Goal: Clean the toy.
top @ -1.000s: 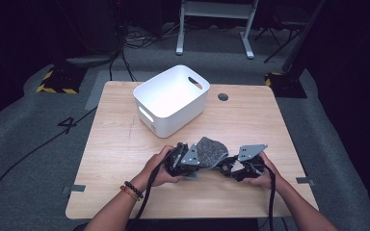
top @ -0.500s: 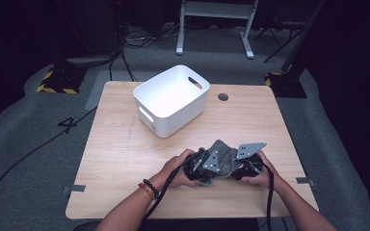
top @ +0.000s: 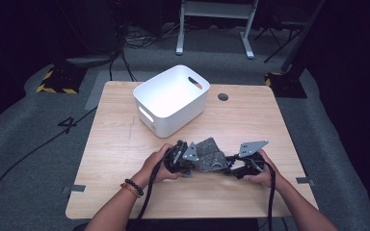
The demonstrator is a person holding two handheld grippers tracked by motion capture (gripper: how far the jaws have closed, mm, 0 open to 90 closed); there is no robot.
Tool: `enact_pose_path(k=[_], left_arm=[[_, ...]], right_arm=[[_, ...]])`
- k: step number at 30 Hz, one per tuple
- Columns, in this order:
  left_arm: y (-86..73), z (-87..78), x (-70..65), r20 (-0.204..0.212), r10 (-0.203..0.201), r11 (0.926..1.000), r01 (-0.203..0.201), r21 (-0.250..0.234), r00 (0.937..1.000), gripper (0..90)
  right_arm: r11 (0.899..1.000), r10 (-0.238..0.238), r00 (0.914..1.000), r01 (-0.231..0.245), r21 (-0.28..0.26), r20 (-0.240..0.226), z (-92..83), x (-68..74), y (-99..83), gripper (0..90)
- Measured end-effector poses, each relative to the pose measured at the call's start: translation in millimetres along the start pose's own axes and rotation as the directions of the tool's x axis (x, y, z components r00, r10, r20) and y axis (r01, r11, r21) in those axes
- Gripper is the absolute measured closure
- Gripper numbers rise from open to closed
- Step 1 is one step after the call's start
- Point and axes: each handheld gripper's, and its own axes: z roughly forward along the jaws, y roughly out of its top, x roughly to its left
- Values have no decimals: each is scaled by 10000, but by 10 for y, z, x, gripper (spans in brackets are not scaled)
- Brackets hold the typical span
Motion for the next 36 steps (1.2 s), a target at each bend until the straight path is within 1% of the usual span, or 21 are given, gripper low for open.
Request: enact_pose_path(k=[1,2,3,7,9,10,11,13,17,18,20,21,22,23,26,27,29,31,34,35,36], left_arm=[[0,0,0,0,0,10000,0,0,10000,756],[-13,-30,6,-154,-26,10000,26,-6,9999,755],[-9,-89,21,-253,-253,9995,248,-193,9994,755],[80,-106,-7,-140,-115,9989,108,-454,9998,754],[168,-55,-57,6,166,9985,-165,-525,9999,754],[257,21,-119,152,421,9981,-414,-447,9990,752],[257,21,-119,152,421,9981,-414,-447,9990,752],[348,78,-171,353,677,9966,-659,-491,9971,752],[516,173,-296,593,1242,9912,-1211,-527,9905,752],[563,220,-324,656,1386,9900,-1363,-376,9882,752],[564,228,-320,681,1406,9897,-1383,-378,9877,754],[552,223,-302,738,1329,9906,-1299,-433,9884,754],[494,200,-252,772,1113,9931,-1080,-454,9908,756],[494,200,-252,772,1113,9931,-1080,-454,9908,756],[325,143,-191,496,781,9966,-765,-318,9957,756],[325,143,-191,496,781,9966,-765,-318,9957,757],[244,119,-157,421,645,9978,-637,-187,9970,757],[168,92,-108,221,604,9982,-603,-11,9979,757],[27,30,11,-43,98,9999,-98,66,9999,757],[27,30,11,-43,98,9999,-98,66,9999,757],[-15,9,33,-241,65,9998,-60,214,9997,757]], right_arm=[[10000,-8,10000,8,5,-20,-2,0,-1,486],[10000,-14,10000,14,13,-22,-4,-1,-1,486],[10000,-26,10000,26,11,-37,-6,0,-3,486],[10000,66,9999,-66,-31,-122,-13,-10,-13,488],[10000,37,9999,-37,-41,-157,-9,-3,-8,488],[10000,26,9998,-26,-24,-201,-2,11,-1,489],[10000,27,9997,-28,-32,-228,3,18,3,489],[10000,39,9997,-40,-29,-231,8,24,7,489],[9998,166,9990,-169,-76,-419,29,34,20,489],[9999,115,9991,-116,-33,-397,35,41,26,490],[9999,111,9992,-112,-17,-383,32,36,25,491],[9999,111,9992,-112,-17,-383,32,36,25,491],[9997,245,9988,-246,-30,-421,20,22,10,491],[9997,245,9988,-246,-30,-421,20,22,10,491],[9990,443,9975,-446,-29,-541,11,-14,-2,492],[9990,443,9975,-446,-29,-541,11,-14,-2,492],[9985,536,9969,-539,-49,-576,13,-26,-5,492],[9983,587,9967,-586,34,-564,5,-30,-3,492],[9966,825,9946,-826,2,-628,-8,-60,-27,492],[9959,906,9936,-909,-14,-678,-14,-68,-37,492],[9955,938,9930,-943,-38,-725,-19,-77,-46,493]])
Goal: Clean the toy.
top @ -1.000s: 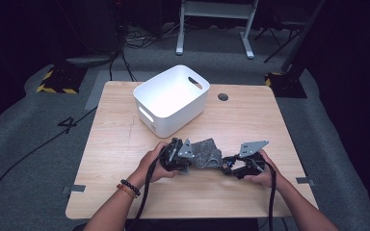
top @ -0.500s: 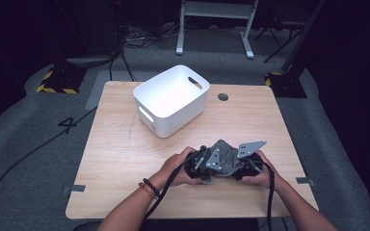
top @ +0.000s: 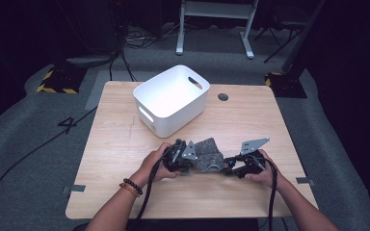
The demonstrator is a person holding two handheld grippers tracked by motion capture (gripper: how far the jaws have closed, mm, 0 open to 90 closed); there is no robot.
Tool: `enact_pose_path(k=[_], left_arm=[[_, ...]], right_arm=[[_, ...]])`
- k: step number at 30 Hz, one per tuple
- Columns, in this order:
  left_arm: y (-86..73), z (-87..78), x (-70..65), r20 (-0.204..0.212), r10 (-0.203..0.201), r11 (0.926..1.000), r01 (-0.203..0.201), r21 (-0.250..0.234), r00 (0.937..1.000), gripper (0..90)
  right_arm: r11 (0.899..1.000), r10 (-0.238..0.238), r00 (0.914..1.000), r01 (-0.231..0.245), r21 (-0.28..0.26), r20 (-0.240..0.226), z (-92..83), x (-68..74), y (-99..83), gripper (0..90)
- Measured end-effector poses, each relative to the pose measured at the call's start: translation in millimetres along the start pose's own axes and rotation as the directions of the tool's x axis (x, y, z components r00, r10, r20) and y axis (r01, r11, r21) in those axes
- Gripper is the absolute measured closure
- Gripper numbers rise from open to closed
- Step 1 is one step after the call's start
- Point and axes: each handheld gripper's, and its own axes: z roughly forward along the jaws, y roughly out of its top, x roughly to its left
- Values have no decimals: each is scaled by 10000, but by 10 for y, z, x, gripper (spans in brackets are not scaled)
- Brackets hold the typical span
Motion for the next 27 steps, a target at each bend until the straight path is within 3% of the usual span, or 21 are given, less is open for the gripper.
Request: enact_pose_path(k=[6,9,12,14,20,22,27], left_arm=[[-118,-14,39,-346,-212,9990,225,388,9992,757],[-139,8,1,-317,-114,9984,131,546,9994,756],[-97,21,-86,79,338,9986,-341,414,9994,756],[-37,48,-175,488,756,9969,-766,186,9959,754],[147,356,-308,1093,1093,9933,-1127,255,9880,751],[192,437,-333,896,1159,9912,-1210,540,9892,750],[119,437,-201,503,612,9936,-657,922,9969,755]], right_arm=[[9997,235,9997,-235,-29,-65,-21,-34,-19,498],[9990,441,9990,-442,-49,-107,-22,-52,-23,501],[9966,813,9967,-813,-117,-37,-28,-85,-31,506],[9947,1020,9948,-1020,-155,3,-32,-104,-36,507],[9916,1270,9916,-1275,-212,-253,6,-117,-23,507],[9925,1205,9916,-1213,-162,-462,37,-95,-8,508],[9952,978,9941,-978,24,-467,60,-50,22,508]])
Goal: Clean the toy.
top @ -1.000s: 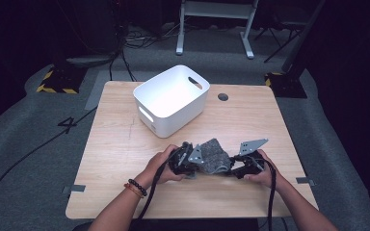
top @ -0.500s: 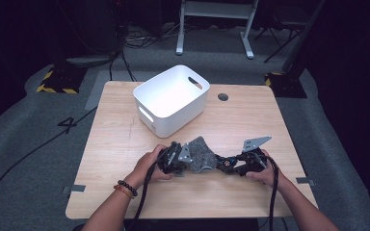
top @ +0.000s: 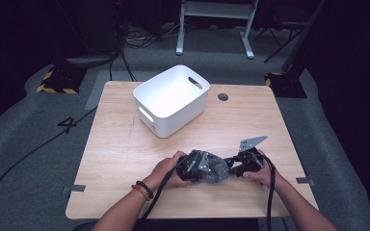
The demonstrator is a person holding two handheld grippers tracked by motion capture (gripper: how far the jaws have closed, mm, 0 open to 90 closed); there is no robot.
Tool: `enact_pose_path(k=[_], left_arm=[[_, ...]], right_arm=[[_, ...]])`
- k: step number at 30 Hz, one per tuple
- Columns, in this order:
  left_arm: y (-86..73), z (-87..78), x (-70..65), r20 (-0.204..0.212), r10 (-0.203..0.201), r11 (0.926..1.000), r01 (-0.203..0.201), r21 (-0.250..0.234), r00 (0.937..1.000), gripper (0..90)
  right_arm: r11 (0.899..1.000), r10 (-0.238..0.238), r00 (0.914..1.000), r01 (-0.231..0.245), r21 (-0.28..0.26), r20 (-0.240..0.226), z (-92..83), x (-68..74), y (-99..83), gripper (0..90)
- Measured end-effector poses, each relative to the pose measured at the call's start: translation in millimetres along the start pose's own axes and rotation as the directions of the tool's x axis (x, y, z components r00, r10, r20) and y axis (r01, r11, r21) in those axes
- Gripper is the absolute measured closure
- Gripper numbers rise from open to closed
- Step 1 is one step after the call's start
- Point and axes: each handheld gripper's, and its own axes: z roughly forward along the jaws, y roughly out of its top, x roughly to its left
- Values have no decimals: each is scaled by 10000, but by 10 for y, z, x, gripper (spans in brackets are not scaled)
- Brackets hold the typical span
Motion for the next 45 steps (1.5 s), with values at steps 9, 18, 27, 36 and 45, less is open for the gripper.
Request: enact_pose_path(k=[9,18,27,36,45], left_arm=[[-437,-200,340,-1324,-1765,9823,1832,400,9754,754],[-260,-172,95,-466,-529,9978,546,368,9975,747],[143,55,-154,310,327,9994,-329,55,9990,742],[-44,-21,51,-195,-411,9987,417,299,9990,753],[-504,-254,349,-1541,-1810,9781,1942,754,9713,754]], right_arm=[[9981,-510,9980,497,363,373,-22,39,14,507],[9985,-398,9976,375,399,568,-14,45,23,520],[9977,-543,9967,517,445,599,1,62,32,526],[9955,-784,9946,745,588,679,-4,77,35,529],[9955,-728,9957,691,644,578,-43,58,15,528]])
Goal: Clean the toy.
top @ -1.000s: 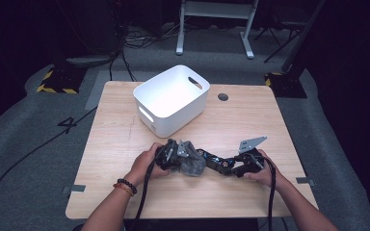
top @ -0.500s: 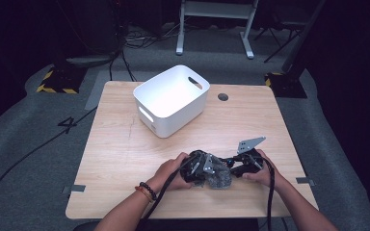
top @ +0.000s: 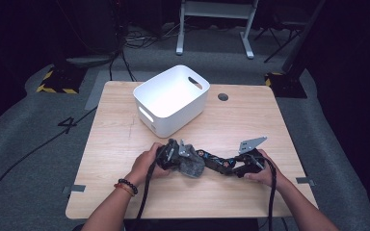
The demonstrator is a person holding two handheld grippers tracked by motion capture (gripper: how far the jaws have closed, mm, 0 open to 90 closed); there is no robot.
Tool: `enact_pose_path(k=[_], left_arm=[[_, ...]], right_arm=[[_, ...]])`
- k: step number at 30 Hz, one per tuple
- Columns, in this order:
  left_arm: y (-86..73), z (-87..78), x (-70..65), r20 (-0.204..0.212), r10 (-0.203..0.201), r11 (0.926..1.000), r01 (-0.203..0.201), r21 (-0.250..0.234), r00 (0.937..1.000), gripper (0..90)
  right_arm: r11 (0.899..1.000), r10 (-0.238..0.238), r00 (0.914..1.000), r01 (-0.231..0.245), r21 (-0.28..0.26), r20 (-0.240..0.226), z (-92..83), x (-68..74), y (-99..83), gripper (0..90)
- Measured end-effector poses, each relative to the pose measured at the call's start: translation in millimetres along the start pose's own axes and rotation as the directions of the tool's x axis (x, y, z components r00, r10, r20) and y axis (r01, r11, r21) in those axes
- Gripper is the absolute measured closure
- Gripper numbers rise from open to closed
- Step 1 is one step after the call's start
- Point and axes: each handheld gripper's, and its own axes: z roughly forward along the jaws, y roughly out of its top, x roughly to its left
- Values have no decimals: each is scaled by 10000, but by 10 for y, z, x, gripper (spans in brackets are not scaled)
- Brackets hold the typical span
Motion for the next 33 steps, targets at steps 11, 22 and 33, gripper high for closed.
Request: enact_pose_path(k=[11,22,33], left_arm=[[-126,-40,123,-90,-1307,9912,1305,-242,9914,757],[88,-171,60,296,-1291,9766,1323,-1695,9912,759],[137,98,12,306,-845,9950,860,-515,9960,756]], right_arm=[[9988,-480,9984,481,50,-312,-55,-12,-57,530],[9968,-795,9935,797,-7,-809,4,-7,-18,534],[9951,-967,9941,976,155,-483,-6,1,-2,542]])
